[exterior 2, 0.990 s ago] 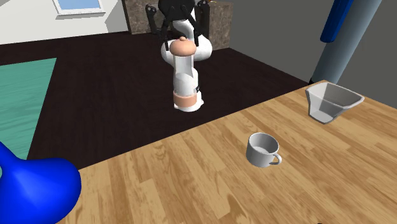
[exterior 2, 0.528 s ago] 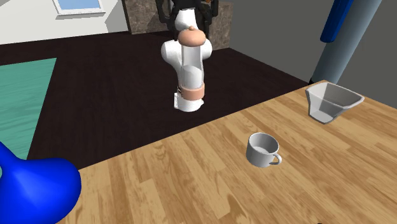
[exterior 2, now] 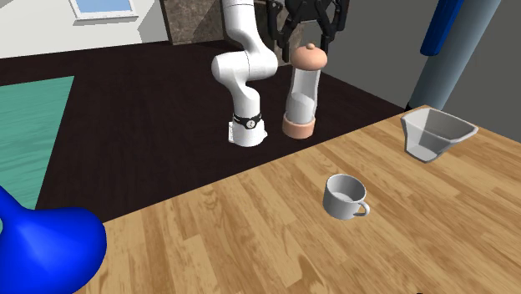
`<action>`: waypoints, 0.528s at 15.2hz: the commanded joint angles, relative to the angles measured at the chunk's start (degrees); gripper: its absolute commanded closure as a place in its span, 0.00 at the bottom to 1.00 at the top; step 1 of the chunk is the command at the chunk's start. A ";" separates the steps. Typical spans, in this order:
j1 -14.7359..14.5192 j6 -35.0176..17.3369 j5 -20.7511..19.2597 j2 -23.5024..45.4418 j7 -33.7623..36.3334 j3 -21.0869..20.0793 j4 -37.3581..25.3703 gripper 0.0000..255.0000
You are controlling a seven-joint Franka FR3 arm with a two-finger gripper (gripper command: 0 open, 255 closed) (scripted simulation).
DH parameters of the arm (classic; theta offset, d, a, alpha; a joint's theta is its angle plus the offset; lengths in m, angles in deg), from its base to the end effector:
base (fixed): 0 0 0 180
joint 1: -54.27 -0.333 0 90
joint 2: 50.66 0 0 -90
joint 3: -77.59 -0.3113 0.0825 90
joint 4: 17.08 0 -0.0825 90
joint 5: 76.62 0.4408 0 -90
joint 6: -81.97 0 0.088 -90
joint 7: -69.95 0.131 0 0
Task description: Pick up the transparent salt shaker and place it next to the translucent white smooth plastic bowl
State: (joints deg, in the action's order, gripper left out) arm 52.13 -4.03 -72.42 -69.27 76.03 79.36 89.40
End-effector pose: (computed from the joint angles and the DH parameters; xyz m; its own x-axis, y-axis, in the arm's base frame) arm 0.4999 0.0112 0.6198 0.9949 -0.0921 -0.0411 -0.0952 -0.9923 -0.0791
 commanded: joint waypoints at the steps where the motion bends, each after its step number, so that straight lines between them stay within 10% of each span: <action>1: -0.93 -0.56 0.66 1.50 2.65 -1.72 -1.17 1.00; 8: -4.29 -2.71 1.86 8.54 11.53 -7.48 -6.90 1.00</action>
State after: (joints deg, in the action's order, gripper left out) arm 48.36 -6.01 -70.68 -61.86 86.17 72.75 83.07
